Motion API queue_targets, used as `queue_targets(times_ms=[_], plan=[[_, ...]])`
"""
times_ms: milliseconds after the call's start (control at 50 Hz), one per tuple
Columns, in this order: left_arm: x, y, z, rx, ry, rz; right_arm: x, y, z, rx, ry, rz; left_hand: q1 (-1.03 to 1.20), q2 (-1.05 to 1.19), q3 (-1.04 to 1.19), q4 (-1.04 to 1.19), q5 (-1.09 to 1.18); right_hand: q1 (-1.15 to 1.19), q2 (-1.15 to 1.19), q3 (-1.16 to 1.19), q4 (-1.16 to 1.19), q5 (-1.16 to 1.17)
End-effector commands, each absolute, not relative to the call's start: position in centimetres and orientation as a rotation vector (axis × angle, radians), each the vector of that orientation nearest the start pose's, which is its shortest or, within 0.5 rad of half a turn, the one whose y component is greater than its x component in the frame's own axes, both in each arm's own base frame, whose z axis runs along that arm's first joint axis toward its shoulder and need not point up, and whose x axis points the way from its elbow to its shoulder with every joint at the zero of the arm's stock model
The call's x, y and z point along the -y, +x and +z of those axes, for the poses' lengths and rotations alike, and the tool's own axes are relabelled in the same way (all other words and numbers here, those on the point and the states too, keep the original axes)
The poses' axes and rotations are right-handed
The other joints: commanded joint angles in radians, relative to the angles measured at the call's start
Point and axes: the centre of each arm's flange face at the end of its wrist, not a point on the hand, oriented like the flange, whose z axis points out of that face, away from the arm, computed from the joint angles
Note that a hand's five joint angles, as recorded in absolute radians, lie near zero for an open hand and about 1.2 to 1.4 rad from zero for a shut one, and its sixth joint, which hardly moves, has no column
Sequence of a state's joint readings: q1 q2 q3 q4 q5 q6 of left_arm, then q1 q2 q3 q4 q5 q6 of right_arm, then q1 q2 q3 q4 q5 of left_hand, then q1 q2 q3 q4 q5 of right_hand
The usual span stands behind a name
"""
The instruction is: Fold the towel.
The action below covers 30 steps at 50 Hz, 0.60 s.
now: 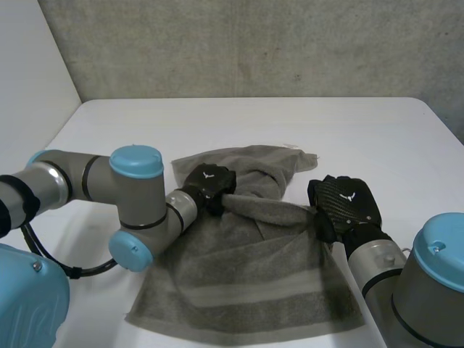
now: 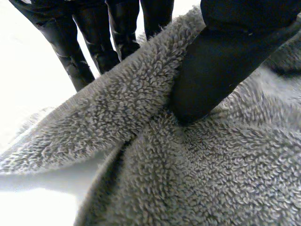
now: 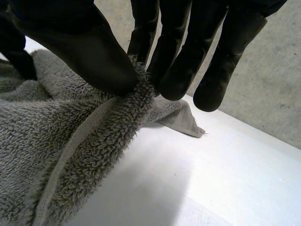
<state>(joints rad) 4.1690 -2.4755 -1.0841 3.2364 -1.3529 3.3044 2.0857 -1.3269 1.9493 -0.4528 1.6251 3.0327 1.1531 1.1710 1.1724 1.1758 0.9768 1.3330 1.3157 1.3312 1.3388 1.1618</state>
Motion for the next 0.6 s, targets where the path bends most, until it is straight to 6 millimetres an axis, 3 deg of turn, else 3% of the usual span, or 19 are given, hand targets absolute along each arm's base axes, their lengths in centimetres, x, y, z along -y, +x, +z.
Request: queue_targets(times_ms=[20,40,80,140,300,420,460,600], plan=[[30.0,-35.0,15.4,-2.564,1.098,-2.130,20.8,26.4,16.8,-2.149,-0.649,-1.856,0.243,0.225,0.224,0.220,0.245,0.063,0.081,0.065,0.058,0.060],[30.0,-35.0,15.5,-2.564,1.098,-2.130,20.7,26.5,16.8,-2.146,-0.665,-1.837,0.243,0.225,0.224,0.220,0.245,0.063,0.081,0.065,0.058,0.060],[29.1,-34.4,17.7,-2.535,1.083,-2.174,20.5,26.7,16.9,-2.141,-0.688,-1.808,0.243,0.225,0.224,0.220,0.245,0.063,0.081,0.065,0.058,0.060],[27.9,-33.6,19.3,-2.515,1.078,-2.192,20.0,27.0,16.9,-2.149,-0.736,-1.721,0.243,0.225,0.224,0.220,0.245,0.063,0.081,0.065,0.058,0.060],[24.7,-31.2,21.6,-2.504,1.075,-2.181,19.1,27.4,17.0,-2.180,-0.733,-1.505,0.243,0.225,0.224,0.220,0.245,0.063,0.081,0.065,0.058,0.060],[23.0,-30.2,21.2,-2.546,1.085,-2.121,18.8,27.3,16.3,-2.218,-0.736,-1.428,0.243,0.225,0.224,0.220,0.245,0.063,0.081,0.065,0.058,0.060],[22.1,-29.7,20.0,-2.597,1.101,-2.033,18.8,27.2,15.6,-2.240,-0.742,-1.404,0.243,0.225,0.224,0.220,0.245,0.063,0.081,0.065,0.058,0.060],[22.1,-29.3,18.7,-2.626,1.099,-1.960,18.9,27.6,14.5,-2.254,-0.760,-1.380,0.243,0.225,0.224,0.220,0.245,0.063,0.081,0.065,0.058,0.060]])
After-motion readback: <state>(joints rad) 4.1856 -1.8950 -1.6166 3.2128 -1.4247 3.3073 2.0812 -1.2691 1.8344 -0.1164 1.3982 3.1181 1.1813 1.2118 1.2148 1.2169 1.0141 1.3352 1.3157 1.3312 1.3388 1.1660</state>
